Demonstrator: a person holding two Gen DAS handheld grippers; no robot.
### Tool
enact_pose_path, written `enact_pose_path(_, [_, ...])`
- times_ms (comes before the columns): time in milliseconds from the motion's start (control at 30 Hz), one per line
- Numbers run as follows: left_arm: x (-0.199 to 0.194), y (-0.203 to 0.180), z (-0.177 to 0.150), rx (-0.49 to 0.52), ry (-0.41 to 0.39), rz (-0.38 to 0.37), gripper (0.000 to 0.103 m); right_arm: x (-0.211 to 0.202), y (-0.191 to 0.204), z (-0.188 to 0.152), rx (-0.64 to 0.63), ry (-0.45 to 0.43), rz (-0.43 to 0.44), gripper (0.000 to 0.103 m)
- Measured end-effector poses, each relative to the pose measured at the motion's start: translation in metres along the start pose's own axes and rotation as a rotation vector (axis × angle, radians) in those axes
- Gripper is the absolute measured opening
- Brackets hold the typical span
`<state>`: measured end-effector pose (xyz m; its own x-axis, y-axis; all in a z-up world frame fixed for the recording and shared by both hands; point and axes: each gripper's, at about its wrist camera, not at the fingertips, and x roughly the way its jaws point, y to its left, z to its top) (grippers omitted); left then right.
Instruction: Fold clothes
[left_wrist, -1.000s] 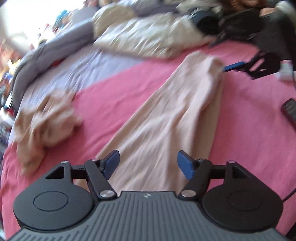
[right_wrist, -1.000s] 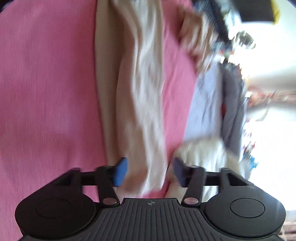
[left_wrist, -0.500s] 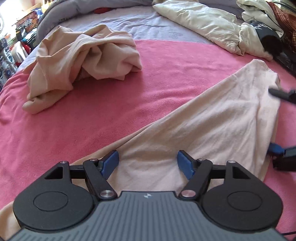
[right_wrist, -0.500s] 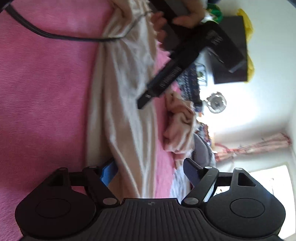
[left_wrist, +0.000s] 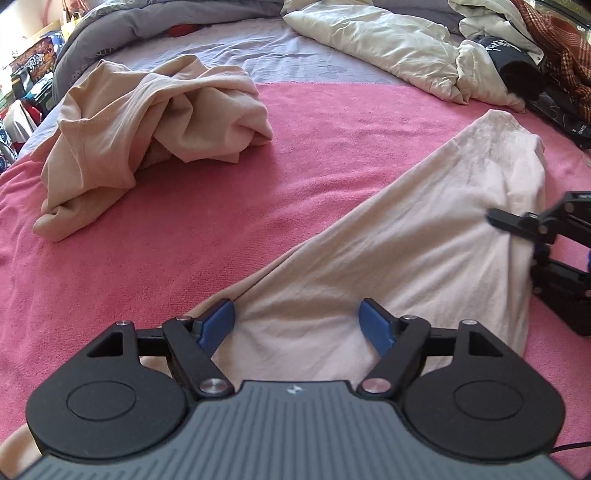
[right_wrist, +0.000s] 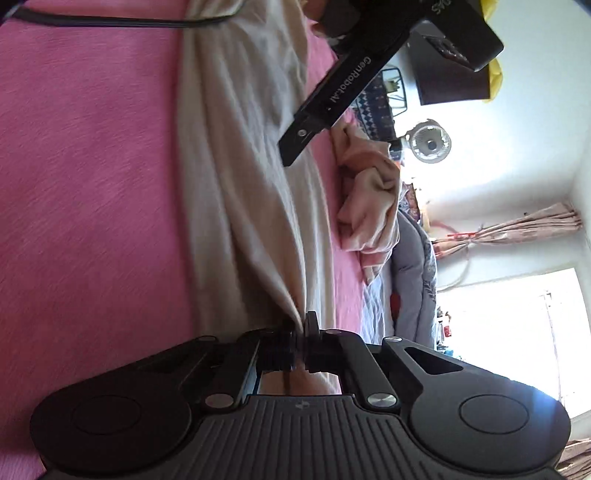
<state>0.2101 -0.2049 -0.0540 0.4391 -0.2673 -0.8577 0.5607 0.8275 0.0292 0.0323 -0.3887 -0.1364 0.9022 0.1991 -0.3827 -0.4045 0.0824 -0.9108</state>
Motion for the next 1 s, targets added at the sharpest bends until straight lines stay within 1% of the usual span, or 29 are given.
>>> enact_pose_path(133, [-0.003, -0.009, 0.007, 0.043, 0.010, 0.047, 0.079, -0.029, -0.002, -0.008, 0.025, 0.046, 0.032, 0.004])
enact_pose_path(167, [-0.004, -0.011, 0.009, 0.054, 0.012, 0.059, 0.074, -0.034, 0.000, -0.010, 0.026, 0.058, 0.037, 0.004])
enact_pose_path(200, [-0.008, -0.016, 0.013, 0.078, -0.010, 0.055, 0.072, -0.038, 0.002, -0.011, 0.026, 0.070, 0.038, 0.004])
enact_pose_path(267, [-0.017, -0.031, 0.021, 0.145, -0.074, 0.019, 0.074, -0.042, 0.009, -0.010, 0.024, 0.079, 0.016, 0.004])
enact_pose_path(333, [-0.018, -0.047, 0.029, 0.216, -0.107, -0.030, 0.076, -0.038, 0.016, -0.005, 0.008, 0.065, -0.038, 0.011])
enact_pose_path(367, [-0.016, -0.056, 0.033, 0.254, -0.117, -0.044, 0.076, -0.037, 0.019, -0.003, -0.003, 0.056, -0.063, 0.017])
enact_pose_path(400, [-0.009, -0.063, 0.035, 0.293, -0.120, -0.042, 0.076, -0.035, 0.021, -0.001, -0.013, 0.048, -0.085, 0.032])
enact_pose_path(433, [-0.001, -0.070, 0.036, 0.331, -0.118, -0.026, 0.076, -0.032, 0.022, 0.002, -0.018, 0.046, -0.102, 0.037])
enact_pose_path(500, [0.016, -0.078, 0.038, 0.381, -0.101, 0.012, 0.076, -0.023, 0.023, 0.007, -0.021, 0.049, -0.130, 0.037])
enact_pose_path(533, [0.021, -0.080, 0.039, 0.391, -0.096, 0.019, 0.078, -0.018, 0.022, 0.009, -0.006, 0.065, -0.126, 0.035])
enact_pose_path(567, [0.024, -0.080, 0.039, 0.391, -0.096, 0.018, 0.079, -0.013, 0.020, 0.010, 0.021, 0.089, -0.111, 0.030])
enact_pose_path(600, [0.025, -0.078, 0.040, 0.382, -0.093, 0.012, 0.080, -0.007, 0.017, 0.009, 0.051, 0.122, -0.088, 0.010])
enact_pose_path(633, [0.025, -0.075, 0.042, 0.363, -0.084, 0.003, 0.081, -0.003, 0.016, 0.005, 0.066, 0.161, -0.069, 0.005])
enact_pose_path(800, [0.024, -0.051, 0.044, 0.239, -0.047, -0.038, 0.083, -0.023, 0.023, -0.026, 0.052, 0.277, -0.054, 0.004])
enact_pose_path(867, [0.017, -0.047, 0.043, 0.222, -0.051, -0.036, 0.082, -0.033, 0.025, -0.037, 0.037, 0.313, -0.060, 0.004])
enact_pose_path(900, [0.011, -0.047, 0.041, 0.233, -0.062, -0.037, 0.080, -0.039, 0.028, -0.040, 0.018, 0.312, -0.079, 0.008])
enact_pose_path(933, [0.006, -0.046, 0.040, 0.244, -0.074, -0.037, 0.077, -0.041, 0.030, -0.043, -0.003, 0.296, -0.106, 0.021])
enact_pose_path(967, [-0.001, -0.047, 0.039, 0.257, -0.087, -0.053, 0.077, -0.041, 0.032, -0.046, -0.025, 0.275, -0.136, 0.036])
enact_pose_path(1000, [-0.009, -0.050, 0.037, 0.271, -0.097, -0.086, 0.077, -0.041, 0.026, -0.056, -0.046, 0.250, -0.177, 0.063])
